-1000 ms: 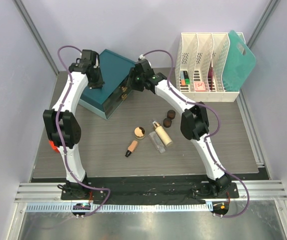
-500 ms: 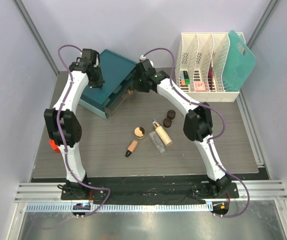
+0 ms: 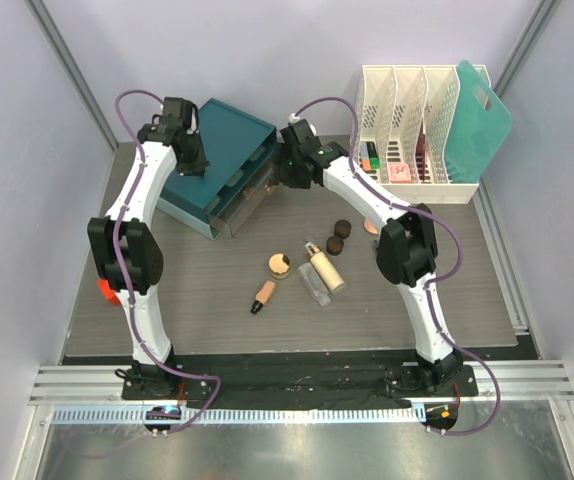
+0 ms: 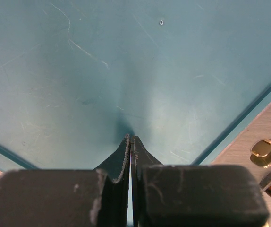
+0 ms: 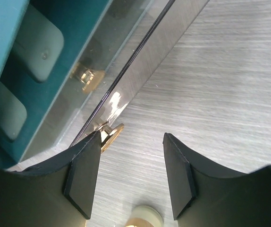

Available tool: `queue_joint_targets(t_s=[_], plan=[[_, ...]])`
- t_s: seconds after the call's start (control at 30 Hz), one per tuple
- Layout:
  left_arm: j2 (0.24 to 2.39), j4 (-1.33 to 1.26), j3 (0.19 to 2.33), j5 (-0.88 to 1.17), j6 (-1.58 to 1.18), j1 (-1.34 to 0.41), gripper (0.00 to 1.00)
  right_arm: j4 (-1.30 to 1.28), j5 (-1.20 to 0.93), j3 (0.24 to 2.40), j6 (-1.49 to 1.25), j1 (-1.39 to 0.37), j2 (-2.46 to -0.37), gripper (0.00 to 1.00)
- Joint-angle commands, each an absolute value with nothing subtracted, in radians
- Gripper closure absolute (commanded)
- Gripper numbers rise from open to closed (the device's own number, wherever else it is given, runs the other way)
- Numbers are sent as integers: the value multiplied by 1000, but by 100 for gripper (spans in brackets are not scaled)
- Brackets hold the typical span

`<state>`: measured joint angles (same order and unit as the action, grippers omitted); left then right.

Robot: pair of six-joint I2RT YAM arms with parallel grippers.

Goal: Organize the makeup

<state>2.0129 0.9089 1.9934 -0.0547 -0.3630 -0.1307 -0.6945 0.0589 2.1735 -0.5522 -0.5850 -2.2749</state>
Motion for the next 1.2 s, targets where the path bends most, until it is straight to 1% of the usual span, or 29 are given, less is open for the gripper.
queue_joint_targets(t_s=[0.0, 0.43, 0.97, 1.17], plan=[[2022, 930, 1982, -29, -361, -129, 100, -847, 160, 2114, -479, -538, -2235, 41], [2025, 939, 1983, -15, -365, -129, 100, -851, 158, 2091, -453, -534, -2212, 36], [2043, 966, 1977, -46, -362, -129, 100, -867, 193, 2071, -420, -523, -2177, 35], [2037, 973, 1982, -63, -342, -129, 100, -865, 161, 2089, -416, -522, -2169, 33]])
